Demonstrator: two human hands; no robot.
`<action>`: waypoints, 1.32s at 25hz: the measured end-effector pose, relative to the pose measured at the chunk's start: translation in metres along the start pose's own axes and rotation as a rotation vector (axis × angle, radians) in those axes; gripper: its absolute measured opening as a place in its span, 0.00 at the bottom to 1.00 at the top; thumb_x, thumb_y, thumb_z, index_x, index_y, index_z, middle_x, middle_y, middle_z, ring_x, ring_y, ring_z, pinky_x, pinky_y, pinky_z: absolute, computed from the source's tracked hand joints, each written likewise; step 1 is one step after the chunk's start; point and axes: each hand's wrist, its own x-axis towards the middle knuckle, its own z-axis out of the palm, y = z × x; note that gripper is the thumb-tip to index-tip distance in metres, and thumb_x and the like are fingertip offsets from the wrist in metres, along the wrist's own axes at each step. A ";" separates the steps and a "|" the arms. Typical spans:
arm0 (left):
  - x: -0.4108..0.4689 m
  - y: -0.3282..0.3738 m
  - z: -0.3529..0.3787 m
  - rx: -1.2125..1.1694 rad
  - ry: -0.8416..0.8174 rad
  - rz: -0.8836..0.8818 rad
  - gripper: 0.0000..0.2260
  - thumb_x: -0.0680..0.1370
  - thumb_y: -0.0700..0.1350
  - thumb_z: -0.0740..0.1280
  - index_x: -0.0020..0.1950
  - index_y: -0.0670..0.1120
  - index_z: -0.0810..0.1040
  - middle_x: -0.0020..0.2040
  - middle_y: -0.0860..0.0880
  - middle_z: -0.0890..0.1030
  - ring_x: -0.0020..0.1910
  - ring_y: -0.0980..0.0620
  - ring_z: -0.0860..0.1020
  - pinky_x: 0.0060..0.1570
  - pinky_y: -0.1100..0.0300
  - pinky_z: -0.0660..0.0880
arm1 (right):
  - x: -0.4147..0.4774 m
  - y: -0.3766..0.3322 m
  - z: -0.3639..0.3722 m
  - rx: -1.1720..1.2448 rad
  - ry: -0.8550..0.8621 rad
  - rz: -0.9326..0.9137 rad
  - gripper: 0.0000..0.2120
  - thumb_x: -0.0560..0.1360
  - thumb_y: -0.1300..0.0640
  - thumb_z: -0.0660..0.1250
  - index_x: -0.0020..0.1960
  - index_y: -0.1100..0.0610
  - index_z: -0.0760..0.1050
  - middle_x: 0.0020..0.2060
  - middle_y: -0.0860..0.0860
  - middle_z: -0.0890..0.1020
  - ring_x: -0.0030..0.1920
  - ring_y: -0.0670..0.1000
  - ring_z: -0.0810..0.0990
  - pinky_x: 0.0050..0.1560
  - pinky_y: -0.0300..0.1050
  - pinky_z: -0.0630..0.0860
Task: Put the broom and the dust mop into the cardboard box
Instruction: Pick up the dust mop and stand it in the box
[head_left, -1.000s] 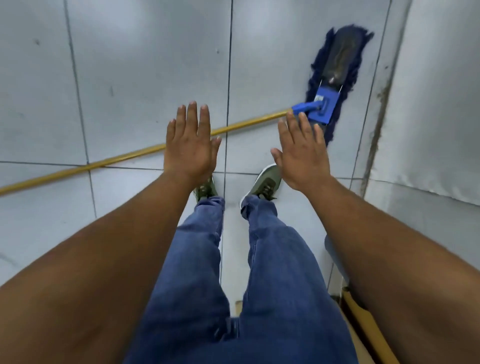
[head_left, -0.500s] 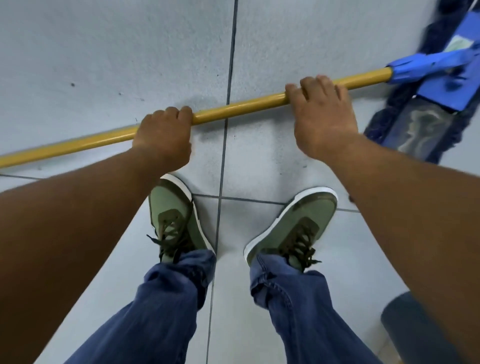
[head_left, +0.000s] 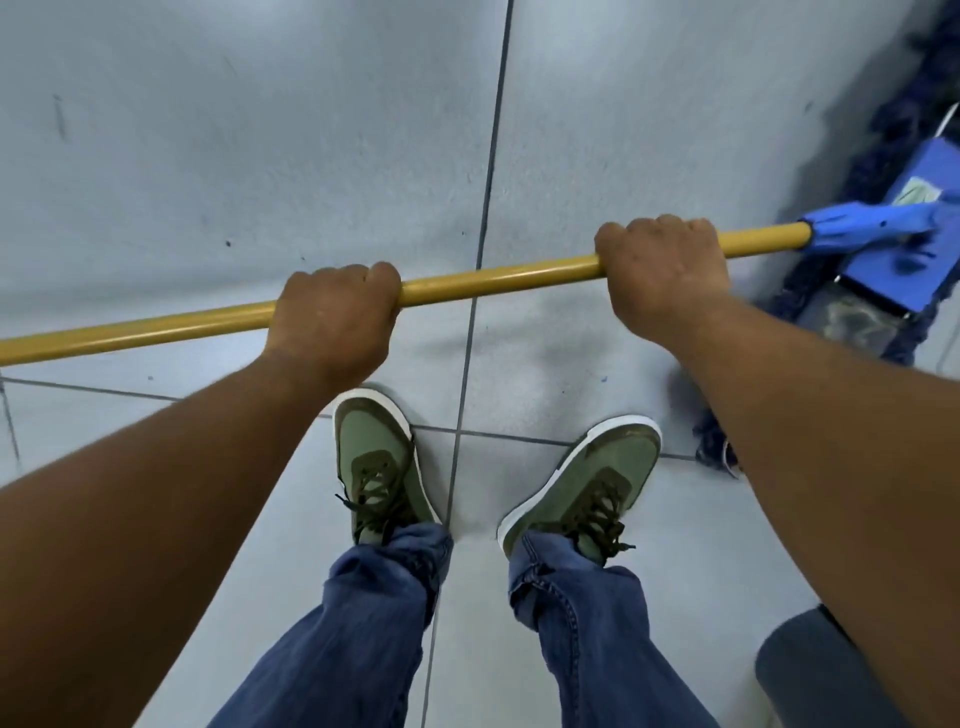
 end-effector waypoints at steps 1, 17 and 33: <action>-0.006 -0.002 -0.018 0.007 0.012 -0.002 0.09 0.80 0.48 0.59 0.44 0.44 0.68 0.34 0.45 0.72 0.29 0.44 0.68 0.32 0.53 0.63 | -0.008 0.001 -0.016 -0.006 0.005 0.012 0.05 0.74 0.63 0.62 0.48 0.55 0.70 0.35 0.54 0.72 0.38 0.56 0.68 0.42 0.52 0.65; -0.200 0.006 -0.429 0.157 0.200 -0.084 0.14 0.77 0.56 0.60 0.35 0.49 0.67 0.27 0.51 0.67 0.27 0.45 0.69 0.34 0.56 0.64 | -0.259 -0.021 -0.365 0.081 0.168 0.159 0.03 0.72 0.57 0.63 0.42 0.52 0.76 0.30 0.50 0.75 0.31 0.56 0.71 0.34 0.45 0.64; -0.305 0.070 -0.732 0.110 1.049 -0.143 0.07 0.68 0.50 0.71 0.39 0.48 0.78 0.41 0.48 0.77 0.48 0.42 0.72 0.52 0.46 0.62 | -0.449 0.018 -0.639 0.141 0.572 0.267 0.10 0.73 0.56 0.58 0.51 0.48 0.74 0.40 0.50 0.80 0.37 0.54 0.77 0.40 0.47 0.76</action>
